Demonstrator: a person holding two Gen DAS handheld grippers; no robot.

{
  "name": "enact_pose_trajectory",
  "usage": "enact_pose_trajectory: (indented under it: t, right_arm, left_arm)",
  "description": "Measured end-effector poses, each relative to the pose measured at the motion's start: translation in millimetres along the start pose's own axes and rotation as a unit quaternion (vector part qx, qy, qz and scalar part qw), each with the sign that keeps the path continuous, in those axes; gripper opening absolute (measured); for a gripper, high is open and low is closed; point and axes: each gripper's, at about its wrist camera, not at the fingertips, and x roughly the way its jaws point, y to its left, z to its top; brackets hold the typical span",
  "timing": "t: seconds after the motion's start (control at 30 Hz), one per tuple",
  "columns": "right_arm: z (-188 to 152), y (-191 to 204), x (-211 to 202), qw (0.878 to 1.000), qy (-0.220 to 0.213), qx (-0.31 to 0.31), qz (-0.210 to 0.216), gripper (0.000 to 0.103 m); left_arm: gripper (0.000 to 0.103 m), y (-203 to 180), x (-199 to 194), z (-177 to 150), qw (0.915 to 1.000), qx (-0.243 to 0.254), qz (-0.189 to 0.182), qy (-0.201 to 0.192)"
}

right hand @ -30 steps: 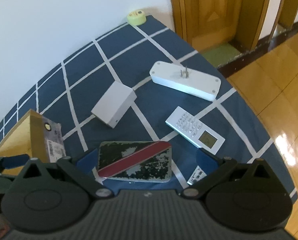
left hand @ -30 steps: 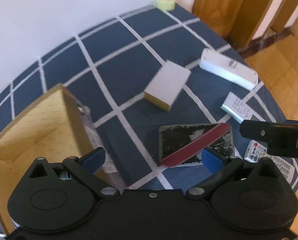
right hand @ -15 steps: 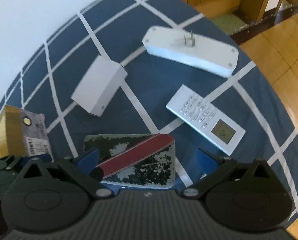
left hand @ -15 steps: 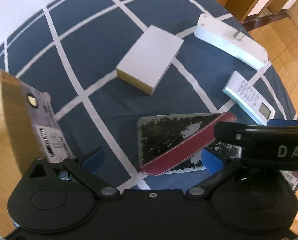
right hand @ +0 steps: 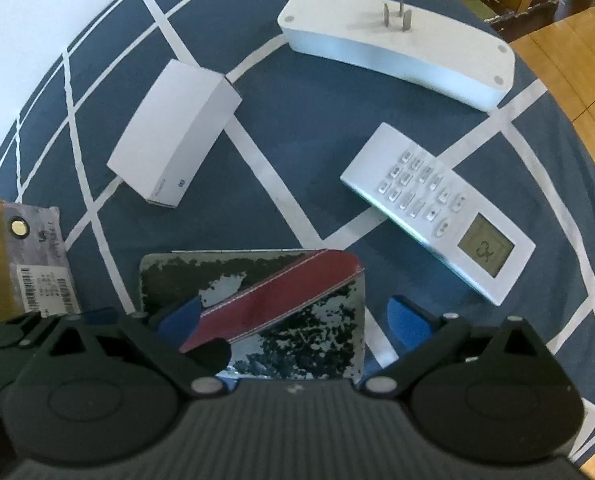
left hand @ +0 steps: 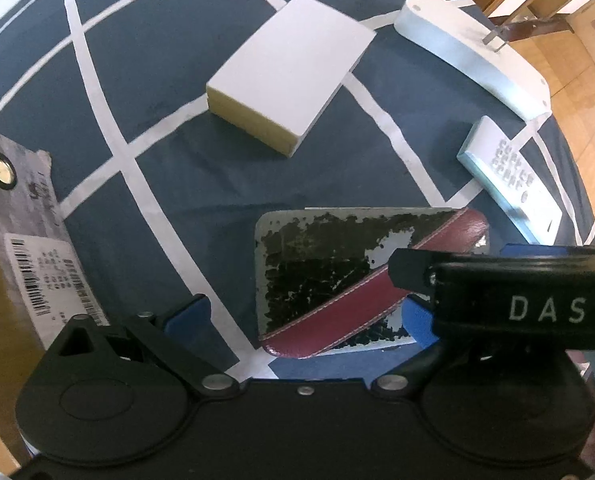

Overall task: Organize objects
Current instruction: 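Close the right gripper on the black-and-red phone case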

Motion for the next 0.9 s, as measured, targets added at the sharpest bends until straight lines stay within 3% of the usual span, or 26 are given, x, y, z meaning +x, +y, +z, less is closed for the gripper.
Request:
enact_pose_trajectory:
  t: [0.3,0.43,0.9]
  right_arm:
    - [0.7,6.0,10.5,1.000,0.008,-0.012,-0.008,0.090]
    - [1.7,4.0,11.6,1.000,0.005,-0.009,-0.007,0.088]
    - [2.3,4.5,4.3,1.000,-0.003,-0.020,-0.006,0.086]
  left_arm:
    - [0.094,2.3,7.8,4.7,0.9994,-0.011,-0.032,0.006]
    - [0.085,-1.8,6.9,7.9,0.9993,-0.004,-0.037,0.001]
    - [0.082,-1.9,-2.5,3.8,0.9994,-0.010,-0.034,0.000]
